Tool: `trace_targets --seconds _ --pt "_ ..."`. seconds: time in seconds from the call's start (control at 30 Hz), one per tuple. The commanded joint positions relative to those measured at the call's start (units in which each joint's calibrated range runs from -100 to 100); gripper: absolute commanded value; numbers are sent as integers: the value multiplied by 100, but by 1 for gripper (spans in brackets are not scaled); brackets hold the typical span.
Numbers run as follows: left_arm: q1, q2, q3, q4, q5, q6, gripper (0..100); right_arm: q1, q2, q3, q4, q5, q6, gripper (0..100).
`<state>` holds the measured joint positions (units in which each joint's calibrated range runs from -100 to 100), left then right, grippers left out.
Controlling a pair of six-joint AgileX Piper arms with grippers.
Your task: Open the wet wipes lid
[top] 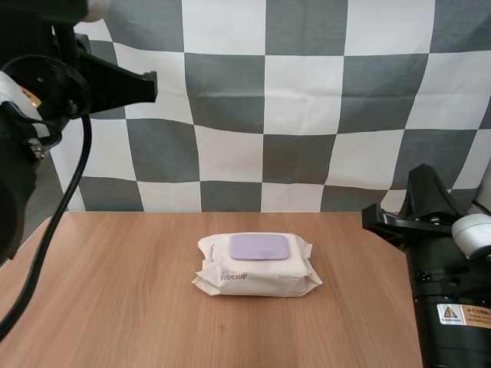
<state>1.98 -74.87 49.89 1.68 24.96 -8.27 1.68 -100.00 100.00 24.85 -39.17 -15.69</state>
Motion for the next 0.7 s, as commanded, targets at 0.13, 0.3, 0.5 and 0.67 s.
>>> trace_targets --seconds 0.13,0.3,0.5,0.67 --pt "115 2 -7 -168 2298 -113 0 0 0 0 46 -6083 105 0" --pt "150 13 -7 -168 2236 25 0 0 0 -600 -289 -1156 -1088 0" --pt "150 354 -7 -168 2580 804 0 0 918 -2093 -1770 2670 -1883 0" --pt "150 1048 -7 -168 3958 1328 0 0 2136 -3263 -2011 4895 -2631 0"
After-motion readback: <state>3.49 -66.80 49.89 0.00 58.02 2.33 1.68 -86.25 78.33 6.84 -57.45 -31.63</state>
